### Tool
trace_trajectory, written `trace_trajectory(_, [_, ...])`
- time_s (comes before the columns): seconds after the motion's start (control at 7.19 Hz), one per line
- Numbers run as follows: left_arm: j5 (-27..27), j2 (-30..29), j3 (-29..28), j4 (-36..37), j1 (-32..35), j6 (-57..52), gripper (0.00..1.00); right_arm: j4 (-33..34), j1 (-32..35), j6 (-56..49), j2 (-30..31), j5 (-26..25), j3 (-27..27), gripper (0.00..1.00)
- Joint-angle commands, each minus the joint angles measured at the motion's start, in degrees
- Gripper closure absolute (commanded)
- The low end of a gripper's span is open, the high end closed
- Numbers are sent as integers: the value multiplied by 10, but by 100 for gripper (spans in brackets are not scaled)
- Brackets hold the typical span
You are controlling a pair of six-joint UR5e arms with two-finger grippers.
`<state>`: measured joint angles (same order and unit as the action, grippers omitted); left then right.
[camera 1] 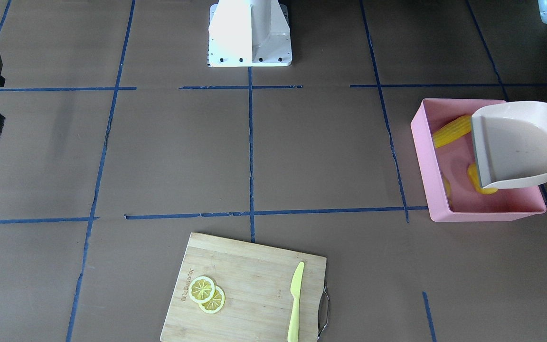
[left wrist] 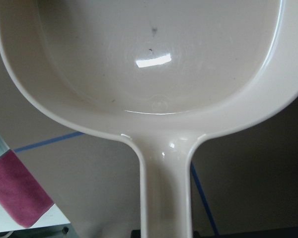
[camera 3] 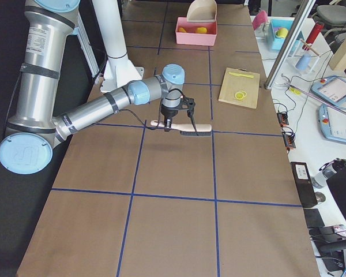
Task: Sweep and dump trash into bin
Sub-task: 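Tilt the dustpan with the left gripper to dump items into the bin, then lower the empty dustpan back onto the table with the left gripper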
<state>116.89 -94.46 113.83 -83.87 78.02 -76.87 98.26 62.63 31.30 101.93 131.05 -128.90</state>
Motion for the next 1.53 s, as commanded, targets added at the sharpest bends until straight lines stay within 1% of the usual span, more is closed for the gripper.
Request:
trace_trajectory(0.0, [111, -33, 25, 12, -4, 138, 86, 0, 4, -1, 1, -1, -2, 96])
trace_trajectory(0.14, [109, -56, 36, 13, -67, 215, 86, 0, 4, -1, 7, -3, -5, 96])
trace_trajectory(0.28, [103, -77, 36, 13, -148, 279, 86, 0, 5, -1, 8, -4, -8, 96])
trace_trajectory(0.42, [81, -104, 34, 17, -221, 350, 86, 0, 5, -1, 8, -6, -8, 95])
trace_trajectory(0.56, [37, -127, 34, 18, -292, 431, 86, 0, 5, -1, 8, -7, -8, 95])
trace_trajectory(0.7, [9, -135, 30, 18, -355, 474, 86, -1, 5, -1, 8, -7, -7, 95])
trace_trajectory(0.83, [-25, -149, 24, 18, -389, 506, 86, 0, 5, -1, 8, -8, -7, 95])
trace_trajectory(0.97, [-39, -168, 0, 17, -404, 509, 86, -1, 5, 0, 8, -8, -8, 95])
trace_trajectory(1.11, [-40, -191, -21, 15, -412, 509, 86, -1, 5, -1, 7, -8, -7, 94])
trace_trajectory(1.25, [-52, -201, -26, 17, -428, 509, 86, -1, 5, -1, 7, -8, -7, 94])
trace_trajectory(1.39, [-74, -201, -29, 17, -430, 502, 86, -1, 4, -1, 7, -8, -7, 94])
